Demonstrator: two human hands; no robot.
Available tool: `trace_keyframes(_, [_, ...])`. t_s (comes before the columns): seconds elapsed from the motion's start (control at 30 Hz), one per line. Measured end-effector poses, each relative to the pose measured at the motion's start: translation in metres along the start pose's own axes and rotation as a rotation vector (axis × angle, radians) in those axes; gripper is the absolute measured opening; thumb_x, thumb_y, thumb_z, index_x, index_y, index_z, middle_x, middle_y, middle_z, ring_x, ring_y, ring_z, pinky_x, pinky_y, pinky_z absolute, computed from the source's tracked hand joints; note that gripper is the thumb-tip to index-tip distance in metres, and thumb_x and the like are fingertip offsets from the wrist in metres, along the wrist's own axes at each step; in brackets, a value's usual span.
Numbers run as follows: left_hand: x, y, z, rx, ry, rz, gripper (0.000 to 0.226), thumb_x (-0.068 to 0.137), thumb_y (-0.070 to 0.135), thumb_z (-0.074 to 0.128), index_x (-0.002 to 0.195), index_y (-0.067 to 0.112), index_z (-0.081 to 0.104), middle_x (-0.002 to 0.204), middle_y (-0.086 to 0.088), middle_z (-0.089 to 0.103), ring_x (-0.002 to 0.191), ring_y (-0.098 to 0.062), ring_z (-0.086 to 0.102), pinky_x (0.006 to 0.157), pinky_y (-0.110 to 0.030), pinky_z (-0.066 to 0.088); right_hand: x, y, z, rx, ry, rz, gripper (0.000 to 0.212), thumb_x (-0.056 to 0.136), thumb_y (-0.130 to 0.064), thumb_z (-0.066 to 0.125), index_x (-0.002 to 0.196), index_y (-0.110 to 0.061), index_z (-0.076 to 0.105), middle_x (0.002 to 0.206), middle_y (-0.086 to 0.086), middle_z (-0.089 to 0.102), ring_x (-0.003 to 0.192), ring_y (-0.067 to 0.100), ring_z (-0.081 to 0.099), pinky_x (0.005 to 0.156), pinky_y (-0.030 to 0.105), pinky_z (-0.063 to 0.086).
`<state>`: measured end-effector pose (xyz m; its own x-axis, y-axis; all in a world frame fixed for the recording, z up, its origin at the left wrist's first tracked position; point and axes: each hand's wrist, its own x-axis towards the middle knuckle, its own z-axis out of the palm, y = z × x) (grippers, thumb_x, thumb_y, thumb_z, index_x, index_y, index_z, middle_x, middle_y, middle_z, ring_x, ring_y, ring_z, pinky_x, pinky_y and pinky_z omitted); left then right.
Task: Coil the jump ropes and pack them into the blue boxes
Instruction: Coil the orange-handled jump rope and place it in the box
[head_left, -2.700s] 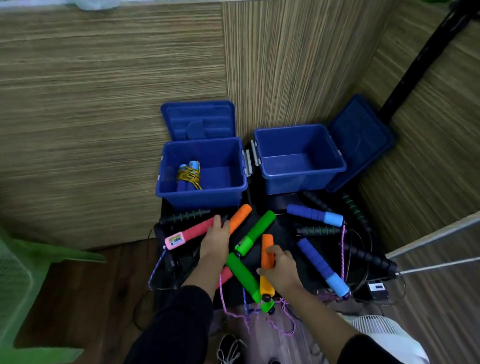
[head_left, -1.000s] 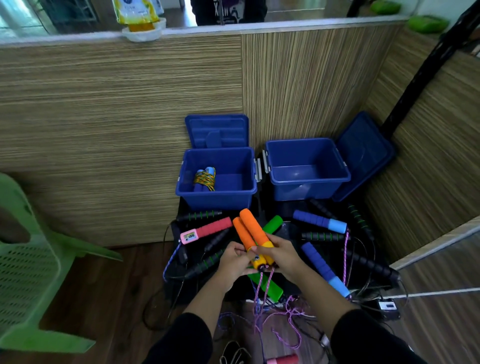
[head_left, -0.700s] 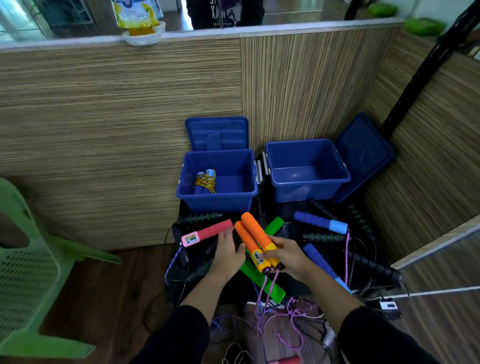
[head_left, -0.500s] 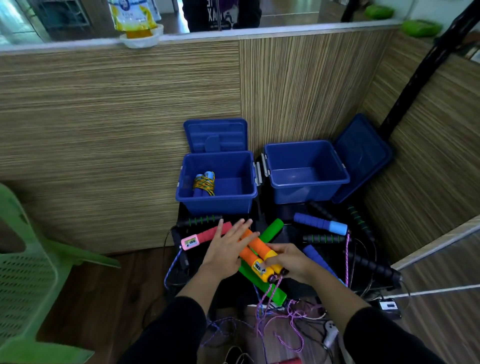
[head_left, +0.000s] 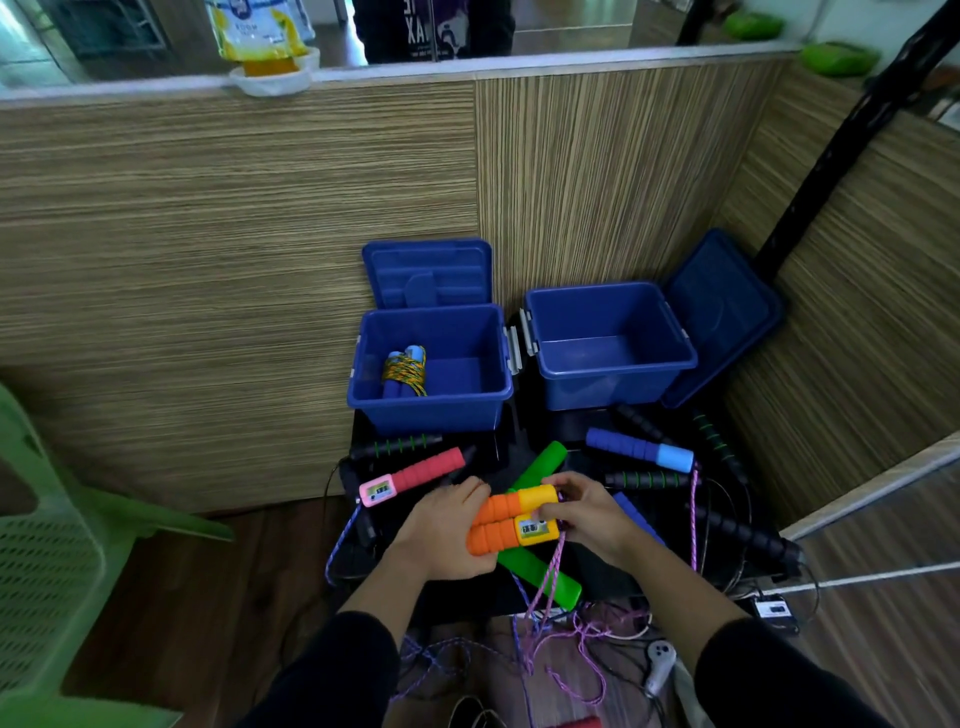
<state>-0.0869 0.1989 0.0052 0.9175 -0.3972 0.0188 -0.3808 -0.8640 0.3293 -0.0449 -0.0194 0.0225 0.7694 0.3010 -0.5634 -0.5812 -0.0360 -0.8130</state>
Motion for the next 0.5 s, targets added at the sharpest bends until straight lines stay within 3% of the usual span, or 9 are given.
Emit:
trace_keyframes(0.07, [0.0, 0.004, -0.001, -0.058, -0.034, -0.048, 0.079, 0.065, 0.057, 0.053, 0.133, 0.017, 0.046, 0.122, 0.004, 0.055, 0.097, -0.021, 0.063, 0.082, -0.036, 0.052, 0.0, -0.002, 0.001, 0.049, 0.011, -0.032, 0.045, 0.074, 0.008, 0.072, 0.113, -0.005, 0.053, 0.097, 0.009, 0.06, 0.083, 0.021, 0.065, 0.066, 0.031, 0.055])
trace_keyframes(0.13, [0.0, 0.007, 0.0, -0.01, 0.029, -0.023, 0.085, 0.067, 0.058, 0.05, 0.143, 0.024, 0.037, 0.122, 0.004, 0.059, 0.094, -0.021, 0.066, 0.077, -0.035, 0.054, 0.0, -0.005, 0.002, 0.094, 0.022, -0.056, 0.047, 0.075, 0.003, 0.073, 0.117, -0.003, 0.052, 0.097, 0.009, 0.06, 0.082, 0.02, 0.065, 0.066, 0.03, 0.055])
trace_keyframes(0.23, [0.003, 0.014, -0.008, 0.018, 0.048, -0.072, 0.084, 0.069, 0.062, 0.039, 0.148, 0.036, 0.029, 0.116, 0.004, 0.058, 0.09, -0.024, 0.065, 0.076, -0.033, 0.051, -0.002, -0.009, 0.005, 0.16, 0.002, -0.081, 0.047, 0.079, -0.014, 0.073, 0.119, -0.001, 0.054, 0.105, 0.013, 0.063, 0.089, 0.021, 0.065, 0.074, 0.032, 0.055])
trace_keyframes(0.33, [0.002, 0.016, -0.017, -0.009, 0.079, -0.124, 0.076, 0.071, 0.061, 0.04, 0.144, 0.053, 0.022, 0.112, 0.008, 0.055, 0.082, -0.021, 0.064, 0.071, -0.03, 0.049, -0.006, -0.012, 0.007, 0.145, -0.035, -0.068, 0.039, 0.085, -0.031, 0.066, 0.113, -0.005, 0.06, 0.097, 0.008, 0.068, 0.089, 0.022, 0.065, 0.09, 0.04, 0.052])
trace_keyframes(0.5, [0.003, 0.02, -0.025, -0.01, 0.112, -0.177, 0.076, 0.076, 0.06, 0.046, 0.143, 0.057, 0.008, 0.107, 0.009, 0.054, 0.075, -0.019, 0.063, 0.063, -0.029, 0.049, -0.01, -0.019, 0.013, 0.089, -0.062, -0.087, 0.031, 0.092, -0.034, 0.055, 0.104, -0.008, 0.065, 0.072, -0.003, 0.061, 0.065, 0.014, 0.056, 0.079, 0.036, 0.051])
